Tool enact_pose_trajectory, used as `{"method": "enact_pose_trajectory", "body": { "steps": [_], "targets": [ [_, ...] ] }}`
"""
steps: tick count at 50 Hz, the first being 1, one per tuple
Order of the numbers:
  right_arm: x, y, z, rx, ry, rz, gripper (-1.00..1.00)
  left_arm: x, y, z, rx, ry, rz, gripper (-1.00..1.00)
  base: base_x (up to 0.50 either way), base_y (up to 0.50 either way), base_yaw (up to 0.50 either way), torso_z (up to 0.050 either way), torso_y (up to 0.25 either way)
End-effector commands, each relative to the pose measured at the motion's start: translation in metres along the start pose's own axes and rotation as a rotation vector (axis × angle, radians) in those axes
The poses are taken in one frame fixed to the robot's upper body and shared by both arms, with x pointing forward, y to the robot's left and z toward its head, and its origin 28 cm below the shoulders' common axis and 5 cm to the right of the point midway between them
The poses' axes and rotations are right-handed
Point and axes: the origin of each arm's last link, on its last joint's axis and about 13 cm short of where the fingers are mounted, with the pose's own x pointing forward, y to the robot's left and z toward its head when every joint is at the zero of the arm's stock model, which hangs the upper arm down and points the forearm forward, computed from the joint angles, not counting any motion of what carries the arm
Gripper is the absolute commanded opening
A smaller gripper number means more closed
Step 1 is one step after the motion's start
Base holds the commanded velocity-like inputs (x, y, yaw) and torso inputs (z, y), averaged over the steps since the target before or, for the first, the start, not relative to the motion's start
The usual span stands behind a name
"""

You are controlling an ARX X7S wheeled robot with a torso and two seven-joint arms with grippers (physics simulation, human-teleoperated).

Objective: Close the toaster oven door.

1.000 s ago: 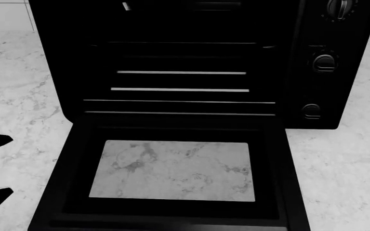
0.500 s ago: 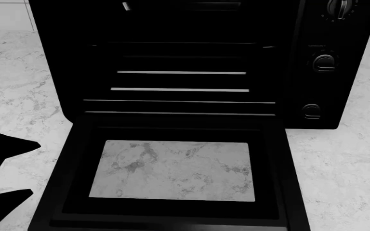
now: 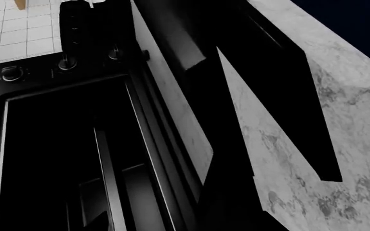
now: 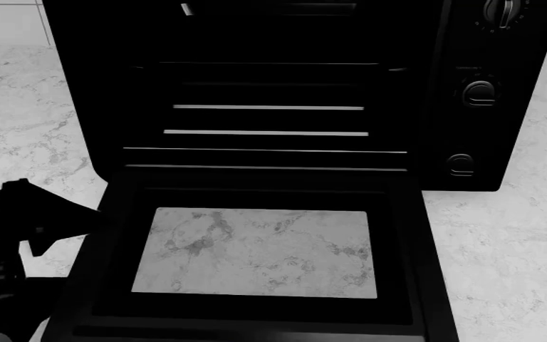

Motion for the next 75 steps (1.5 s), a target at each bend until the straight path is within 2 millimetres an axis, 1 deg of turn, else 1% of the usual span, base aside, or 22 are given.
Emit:
{"method": "enact_pose_trajectory", "body": {
  "steps": [1,5,10,12,18,27,34,38,43,54,56,62,65,72,74,75],
  "targets": [
    [-0.002,-0.003,0.002,-0.001,-0.004,-0.009,1.00,0.008,0.016,0.001,0.036,-0.087,0.152,1.00,0.00,0.00,0.00,0.000,0.000],
    [-0.001,-0.003,0.003,0.000,-0.004,-0.008,1.00,0.004,0.017,0.002,0.026,-0.073,0.198,1.00,0.00,0.00,0.00,0.000,0.000],
    [0.000,-0.003,0.005,-0.002,-0.009,-0.009,1.00,0.004,0.028,0.001,0.018,-0.077,0.332,1.00,0.00,0.00,0.00,0.000,0.002],
    [-0.001,-0.004,0.006,-0.001,-0.010,-0.011,1.00,0.003,0.031,0.001,0.017,-0.070,0.351,1.00,0.00,0.00,0.00,0.000,0.000],
    [-0.002,-0.005,0.008,-0.002,-0.015,-0.016,1.00,0.000,0.034,0.002,-0.028,-0.045,0.450,1.00,0.00,0.00,0.00,0.000,0.002],
    [0.001,-0.004,0.010,0.000,-0.021,-0.013,1.00,-0.014,0.046,0.000,-0.018,-0.017,0.532,1.00,0.00,0.00,-0.01,0.000,0.001],
    [0.000,-0.005,0.010,0.000,-0.021,-0.016,1.00,-0.019,0.051,0.007,-0.031,-0.002,0.612,1.00,0.00,0.00,0.00,0.000,0.003],
    [0.000,-0.006,0.011,0.000,-0.022,-0.018,1.00,-0.020,0.048,0.013,-0.049,0.014,0.645,1.00,0.00,0.00,0.00,0.000,0.005],
    [0.001,-0.005,0.011,0.000,-0.024,-0.015,1.00,-0.027,0.050,0.011,-0.038,0.028,0.649,1.00,-0.01,0.00,0.00,0.003,0.007],
    [0.001,-0.004,0.011,0.003,-0.025,-0.015,1.00,-0.043,0.052,0.008,-0.004,0.056,0.597,1.00,-0.01,0.00,0.01,0.001,0.009],
    [0.001,-0.004,0.011,0.003,-0.025,-0.016,1.00,-0.049,0.052,0.008,0.007,0.051,0.565,1.00,-0.01,0.00,0.01,0.005,0.011],
    [0.001,-0.004,0.010,0.007,-0.026,-0.016,1.00,-0.062,0.058,0.008,0.031,0.078,0.543,1.00,-0.02,0.01,0.02,0.003,0.013],
    [0.000,-0.004,0.010,0.007,-0.027,-0.018,1.00,-0.068,0.058,0.010,0.036,0.087,0.524,1.00,-0.02,0.01,0.02,0.003,0.015],
    [0.001,-0.002,0.009,0.010,-0.026,-0.016,1.00,-0.073,0.058,0.009,0.037,0.106,0.531,1.00,-0.01,0.01,0.02,0.001,0.009],
    [0.001,-0.002,0.009,0.013,-0.026,-0.015,1.00,-0.075,0.062,0.014,0.034,0.110,0.543,1.00,0.00,0.01,0.01,0.000,0.000],
    [0.002,-0.002,0.009,0.014,-0.026,-0.015,1.00,-0.073,0.061,0.014,0.026,0.110,0.553,1.00,0.00,0.01,0.00,0.000,0.000]
  ]
}}
